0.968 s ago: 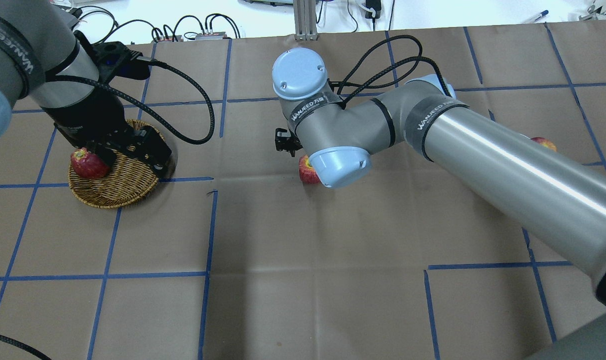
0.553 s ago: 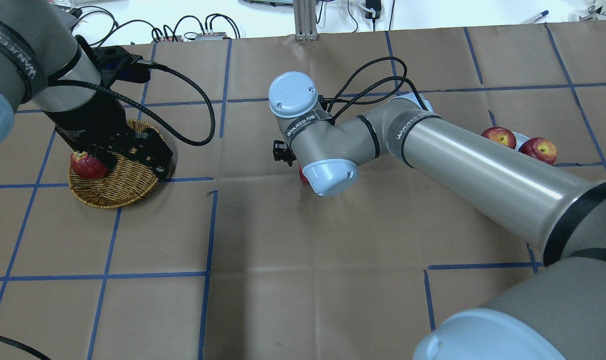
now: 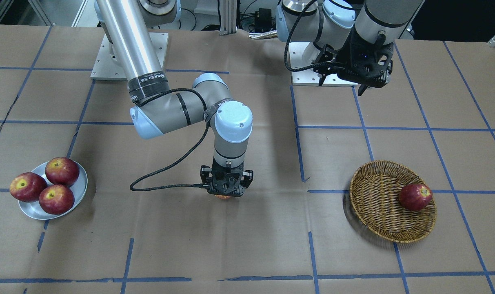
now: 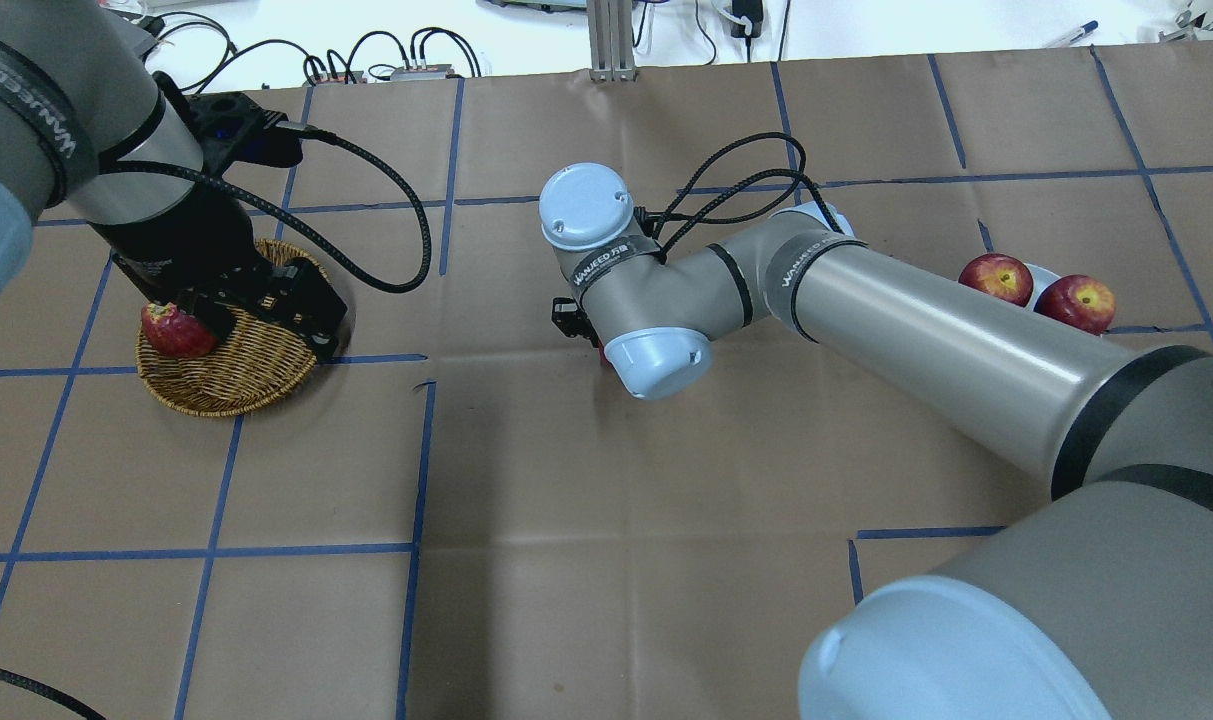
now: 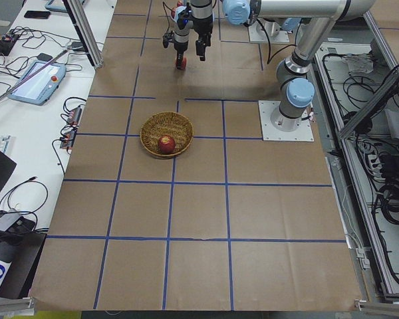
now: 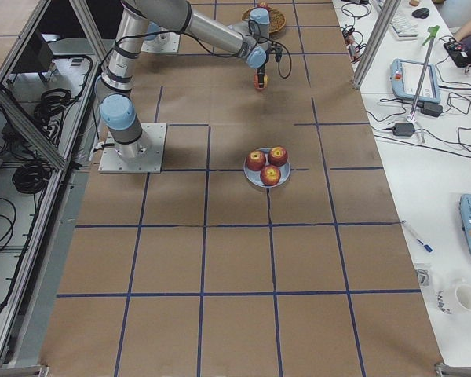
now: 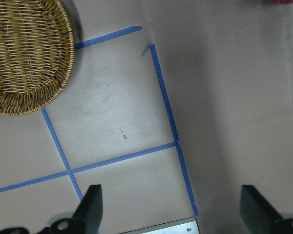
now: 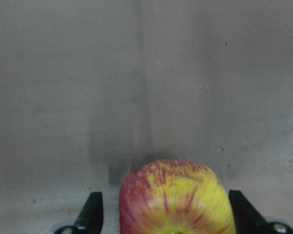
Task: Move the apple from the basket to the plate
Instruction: 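Carry the apple with the right gripper onto the white plate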
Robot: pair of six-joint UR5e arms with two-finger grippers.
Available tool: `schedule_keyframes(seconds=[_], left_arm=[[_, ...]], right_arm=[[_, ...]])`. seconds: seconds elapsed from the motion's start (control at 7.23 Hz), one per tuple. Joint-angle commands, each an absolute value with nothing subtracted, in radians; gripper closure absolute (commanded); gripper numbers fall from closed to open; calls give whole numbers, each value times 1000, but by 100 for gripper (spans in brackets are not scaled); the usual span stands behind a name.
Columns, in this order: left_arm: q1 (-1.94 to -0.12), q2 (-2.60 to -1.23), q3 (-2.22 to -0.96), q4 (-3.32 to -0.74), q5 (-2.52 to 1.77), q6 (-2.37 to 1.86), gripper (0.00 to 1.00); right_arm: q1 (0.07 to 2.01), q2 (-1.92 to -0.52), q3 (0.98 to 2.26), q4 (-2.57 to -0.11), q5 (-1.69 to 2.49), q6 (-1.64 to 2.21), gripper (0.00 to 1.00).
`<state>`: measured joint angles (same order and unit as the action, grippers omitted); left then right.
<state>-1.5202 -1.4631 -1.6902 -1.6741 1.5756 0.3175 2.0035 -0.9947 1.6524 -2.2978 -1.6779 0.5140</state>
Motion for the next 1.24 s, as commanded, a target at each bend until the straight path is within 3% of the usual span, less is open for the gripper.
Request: schedule_keyframes(seconds=[0.0, 0.41, 0.69, 1.11], left_arm=[[-1520, -1463, -1689, -1674, 1575, 318, 1], [-1520, -1465, -1689, -1672, 1575, 318, 1], [-1522, -1466, -1687, -1672, 1575, 318, 1], [-1522, -1468, -1687, -1672, 1575, 318, 1]], right_arm=[[1997, -1012, 1649, -2298, -1678, 515, 54], [1881, -1225, 1651, -2152, -1675, 450, 54], [1663, -1386, 1684, -2007, -1672, 196, 54], [1297, -1453, 1776, -2022, -1645, -338, 54]])
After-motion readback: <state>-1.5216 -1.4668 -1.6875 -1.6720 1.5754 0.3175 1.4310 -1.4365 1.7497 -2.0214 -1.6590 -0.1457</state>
